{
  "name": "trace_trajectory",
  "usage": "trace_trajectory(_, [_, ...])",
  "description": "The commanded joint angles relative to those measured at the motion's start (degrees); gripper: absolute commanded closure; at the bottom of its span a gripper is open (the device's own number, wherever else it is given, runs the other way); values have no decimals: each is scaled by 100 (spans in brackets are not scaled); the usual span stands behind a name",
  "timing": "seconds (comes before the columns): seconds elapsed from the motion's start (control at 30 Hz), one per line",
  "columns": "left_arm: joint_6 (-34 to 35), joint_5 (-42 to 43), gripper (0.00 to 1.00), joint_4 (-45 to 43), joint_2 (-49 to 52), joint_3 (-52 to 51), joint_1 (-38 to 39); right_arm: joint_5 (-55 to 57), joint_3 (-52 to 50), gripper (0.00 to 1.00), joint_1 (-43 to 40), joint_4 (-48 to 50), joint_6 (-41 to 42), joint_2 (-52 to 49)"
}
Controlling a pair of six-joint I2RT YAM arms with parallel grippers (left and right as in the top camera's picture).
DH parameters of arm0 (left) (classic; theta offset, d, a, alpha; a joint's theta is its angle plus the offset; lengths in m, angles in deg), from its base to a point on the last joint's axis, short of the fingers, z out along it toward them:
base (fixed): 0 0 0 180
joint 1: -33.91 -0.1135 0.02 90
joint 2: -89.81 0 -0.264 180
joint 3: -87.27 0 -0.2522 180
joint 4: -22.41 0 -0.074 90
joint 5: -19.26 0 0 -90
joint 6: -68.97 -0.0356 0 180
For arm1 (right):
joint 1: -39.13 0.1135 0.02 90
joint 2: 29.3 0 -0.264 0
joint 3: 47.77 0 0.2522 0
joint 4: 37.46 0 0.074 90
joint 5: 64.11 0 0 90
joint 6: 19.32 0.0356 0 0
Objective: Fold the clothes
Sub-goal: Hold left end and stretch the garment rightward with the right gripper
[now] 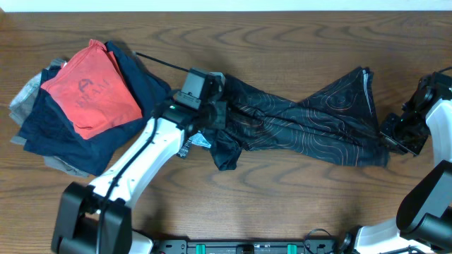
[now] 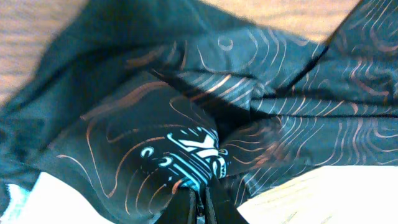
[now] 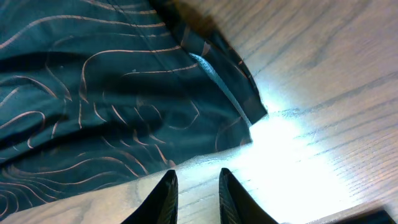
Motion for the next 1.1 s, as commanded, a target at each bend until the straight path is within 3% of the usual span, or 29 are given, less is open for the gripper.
trace_trajectory(0.0, [-55, 31, 94, -7, 175, -4, 50, -20, -243, 77, -28, -17, -15, 44])
trace_trajectory(0.2, [-55, 31, 94, -4, 177, -4, 50, 105, -835, 69, -33, 81, 94, 44])
trace_trajectory(0.47, [-52, 31, 94, 7, 177, -4, 50, 765, -1290, 66, -109, 387, 649, 44])
trace_trajectory(0.8, [-52, 31, 94, 39, 177, -4, 50, 656, -1690, 50, -114, 1198, 654, 44])
trace_trajectory(0.97, [-52, 33, 94, 39, 177, -4, 50, 527, -1829, 54, -114, 1379, 651, 44])
trace_trajectory(1.07, [-52, 31, 94, 39, 177, -4, 50, 527, -1840, 69, -114, 1456, 649, 44])
